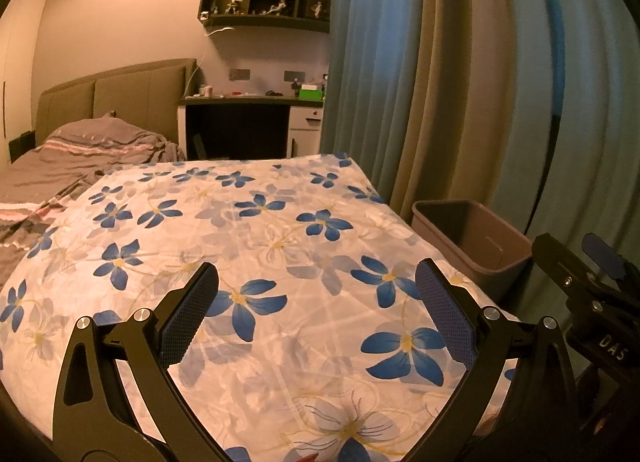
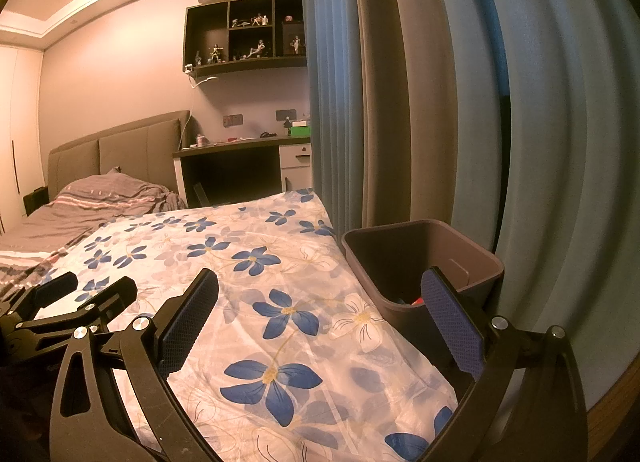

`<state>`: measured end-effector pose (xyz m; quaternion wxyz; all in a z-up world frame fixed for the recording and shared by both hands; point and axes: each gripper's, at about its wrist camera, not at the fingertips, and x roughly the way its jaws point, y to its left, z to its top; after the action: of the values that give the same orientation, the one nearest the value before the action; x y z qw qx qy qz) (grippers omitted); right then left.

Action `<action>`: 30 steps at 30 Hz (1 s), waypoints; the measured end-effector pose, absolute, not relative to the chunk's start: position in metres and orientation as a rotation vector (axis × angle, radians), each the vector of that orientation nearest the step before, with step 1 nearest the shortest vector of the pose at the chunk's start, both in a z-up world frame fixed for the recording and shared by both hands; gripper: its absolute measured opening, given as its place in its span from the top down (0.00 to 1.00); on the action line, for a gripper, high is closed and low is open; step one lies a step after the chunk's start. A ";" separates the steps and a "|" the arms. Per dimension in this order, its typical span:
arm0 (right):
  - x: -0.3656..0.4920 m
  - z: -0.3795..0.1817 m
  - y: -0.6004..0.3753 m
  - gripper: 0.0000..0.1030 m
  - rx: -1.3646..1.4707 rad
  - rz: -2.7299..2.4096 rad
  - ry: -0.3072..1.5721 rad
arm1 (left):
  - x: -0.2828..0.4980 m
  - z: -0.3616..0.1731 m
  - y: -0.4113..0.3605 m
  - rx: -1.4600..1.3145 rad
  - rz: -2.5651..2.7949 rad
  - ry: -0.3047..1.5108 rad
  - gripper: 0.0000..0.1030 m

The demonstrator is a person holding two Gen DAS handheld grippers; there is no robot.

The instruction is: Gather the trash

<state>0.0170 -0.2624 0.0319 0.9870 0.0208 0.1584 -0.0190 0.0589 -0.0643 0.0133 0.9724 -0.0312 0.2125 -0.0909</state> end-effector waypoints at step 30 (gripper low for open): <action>0.017 0.030 -0.264 0.05 0.044 -0.038 0.321 | 0.058 0.018 -0.062 -0.034 -0.196 0.425 0.17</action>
<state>0.0170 -0.2642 0.0298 0.9867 0.0221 0.1600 -0.0191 0.0576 -0.0625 0.0179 0.9726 -0.0169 0.2106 -0.0969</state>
